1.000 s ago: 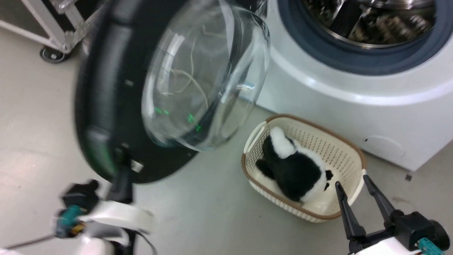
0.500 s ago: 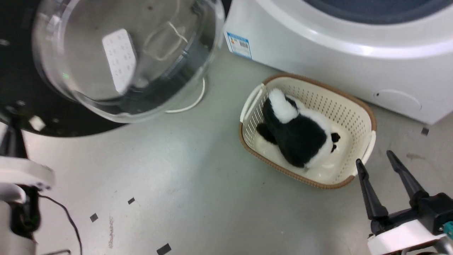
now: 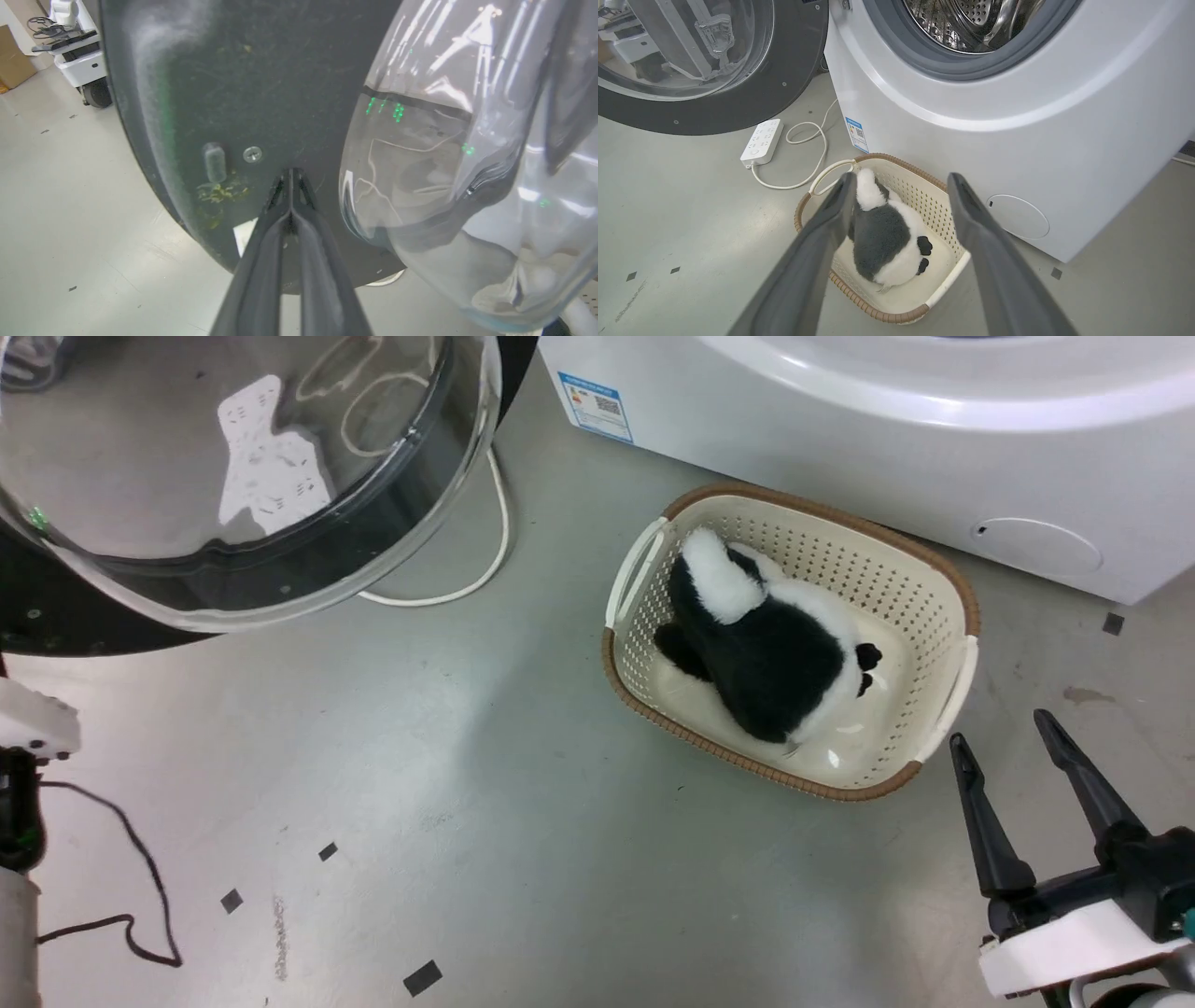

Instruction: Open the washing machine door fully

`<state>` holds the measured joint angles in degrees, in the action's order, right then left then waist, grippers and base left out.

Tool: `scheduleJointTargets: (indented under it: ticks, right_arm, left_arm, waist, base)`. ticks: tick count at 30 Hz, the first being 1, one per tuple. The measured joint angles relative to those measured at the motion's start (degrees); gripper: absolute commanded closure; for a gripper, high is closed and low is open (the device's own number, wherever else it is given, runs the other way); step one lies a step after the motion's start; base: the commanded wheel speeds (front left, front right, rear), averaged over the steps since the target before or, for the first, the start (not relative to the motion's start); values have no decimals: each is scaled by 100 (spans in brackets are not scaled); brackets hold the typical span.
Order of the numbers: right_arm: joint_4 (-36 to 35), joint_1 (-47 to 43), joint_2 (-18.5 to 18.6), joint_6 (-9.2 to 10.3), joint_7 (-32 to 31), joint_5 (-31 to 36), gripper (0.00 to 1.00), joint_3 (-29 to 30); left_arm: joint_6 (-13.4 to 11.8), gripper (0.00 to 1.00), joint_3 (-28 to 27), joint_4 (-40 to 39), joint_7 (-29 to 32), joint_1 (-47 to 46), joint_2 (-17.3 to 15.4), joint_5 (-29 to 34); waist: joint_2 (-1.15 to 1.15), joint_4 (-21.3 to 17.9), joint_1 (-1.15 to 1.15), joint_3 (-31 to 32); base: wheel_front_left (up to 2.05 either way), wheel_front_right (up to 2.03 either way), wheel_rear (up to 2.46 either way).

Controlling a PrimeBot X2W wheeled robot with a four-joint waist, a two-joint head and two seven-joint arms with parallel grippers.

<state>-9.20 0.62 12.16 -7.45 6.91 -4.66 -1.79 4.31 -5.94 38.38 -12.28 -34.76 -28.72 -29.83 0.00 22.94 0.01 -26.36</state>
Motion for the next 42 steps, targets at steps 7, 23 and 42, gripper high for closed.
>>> scheduleJointTargets:
  ticks: [7,23,42]
  right_arm:
    - [170,15,-162,0,191,9,0,29]
    - [668,107,-808,0,722,120,0,566]
    - [765,-476,-896,0,784,-57,0,419]
  left_arm:
    - [100,100,-3,170,-218,-26,-71,242]
    - [116,70,-163,-3121,-247,2188,1594,1116]
    - [-392,0,888,-3521,-247,3774,2444,2240]
  waist:
    - [0,-109,-1,269]
    - [0,-845,-2,1482]
    - [0,-1784,-1,2399]
  base:
    - [0,0,0]
    - [0,0,0]
    - [0,0,0]
